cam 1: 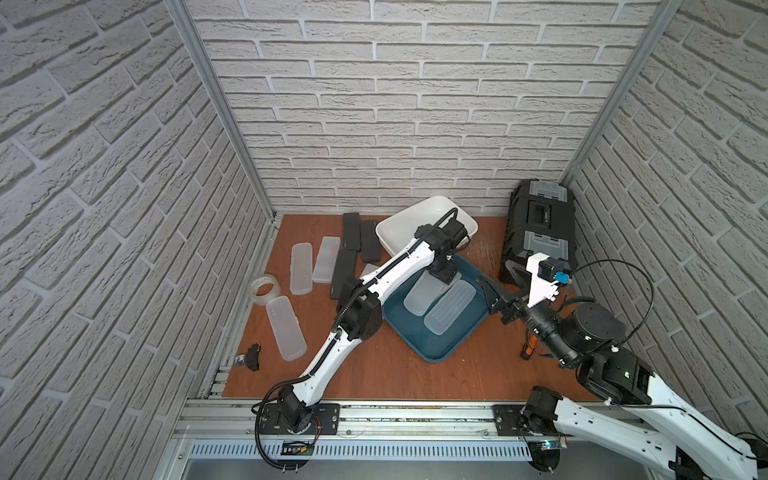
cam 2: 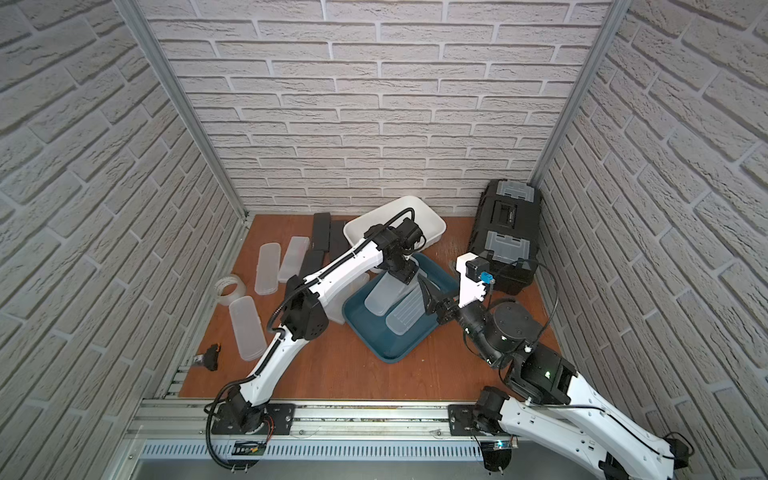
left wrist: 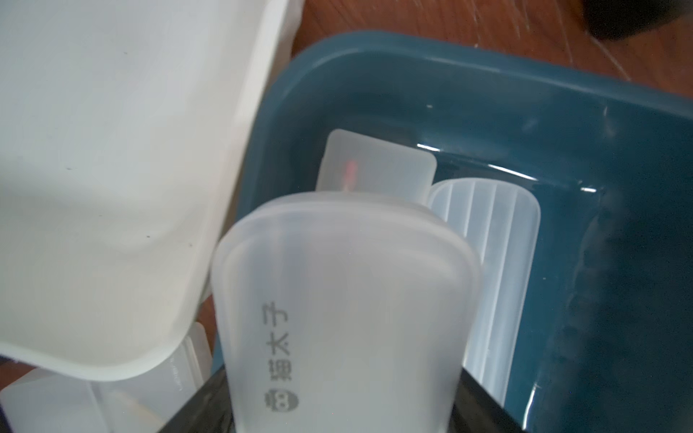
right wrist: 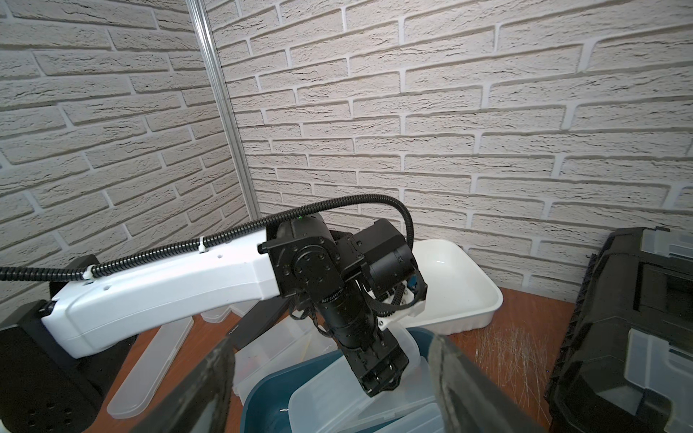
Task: Place the pencil cases by color into the storage box
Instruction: Place the pencil case at the storage box.
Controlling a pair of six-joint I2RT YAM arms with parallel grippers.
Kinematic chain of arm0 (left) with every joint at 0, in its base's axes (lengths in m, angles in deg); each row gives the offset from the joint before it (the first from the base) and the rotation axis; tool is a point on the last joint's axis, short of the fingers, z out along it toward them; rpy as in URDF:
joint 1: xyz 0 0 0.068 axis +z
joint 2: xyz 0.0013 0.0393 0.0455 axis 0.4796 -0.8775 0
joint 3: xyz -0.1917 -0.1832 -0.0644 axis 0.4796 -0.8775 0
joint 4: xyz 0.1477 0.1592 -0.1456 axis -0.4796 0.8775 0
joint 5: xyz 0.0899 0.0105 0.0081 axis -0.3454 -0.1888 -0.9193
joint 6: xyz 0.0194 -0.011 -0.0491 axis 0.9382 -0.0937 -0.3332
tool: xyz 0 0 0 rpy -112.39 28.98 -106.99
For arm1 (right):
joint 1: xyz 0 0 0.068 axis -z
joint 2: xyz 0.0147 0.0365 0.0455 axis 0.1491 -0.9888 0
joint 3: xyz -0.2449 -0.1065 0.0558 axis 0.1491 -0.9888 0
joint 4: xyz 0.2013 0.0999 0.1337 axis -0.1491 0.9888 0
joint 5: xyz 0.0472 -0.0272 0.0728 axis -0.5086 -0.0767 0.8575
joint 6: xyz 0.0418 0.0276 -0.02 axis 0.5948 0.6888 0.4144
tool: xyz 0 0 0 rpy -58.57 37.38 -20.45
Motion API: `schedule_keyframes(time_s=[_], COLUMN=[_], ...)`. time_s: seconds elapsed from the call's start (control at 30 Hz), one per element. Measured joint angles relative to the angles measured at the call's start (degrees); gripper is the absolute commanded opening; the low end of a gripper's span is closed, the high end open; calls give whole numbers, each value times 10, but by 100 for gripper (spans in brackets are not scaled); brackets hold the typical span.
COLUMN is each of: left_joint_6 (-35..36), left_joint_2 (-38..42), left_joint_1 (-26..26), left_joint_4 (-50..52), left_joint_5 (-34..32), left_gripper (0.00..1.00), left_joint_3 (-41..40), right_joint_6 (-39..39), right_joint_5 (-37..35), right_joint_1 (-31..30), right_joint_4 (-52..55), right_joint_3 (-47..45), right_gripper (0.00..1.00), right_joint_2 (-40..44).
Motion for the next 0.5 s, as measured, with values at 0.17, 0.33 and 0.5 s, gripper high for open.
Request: schedule_keyframes(time_s=[0.17, 0.33, 0.5], left_joint_6=[3, 5, 1], left_joint_2=[-1, -14, -38], left_joint_1=[-16, -33, -56], left_joint_4=[-7, -19, -26], left_joint_5=[15, 28, 44], left_gripper=[71, 71, 71], left_joint_3=[-6, 6, 12], right_joint_6=[4, 12, 19], right_joint_5=[1, 4, 7], right_joint_1=[0, 0, 0], right_joint_4=[9, 21, 31], right_joint_3=[0, 0, 0], right_gripper=[81, 81, 81], right_joint_2=[0, 1, 1])
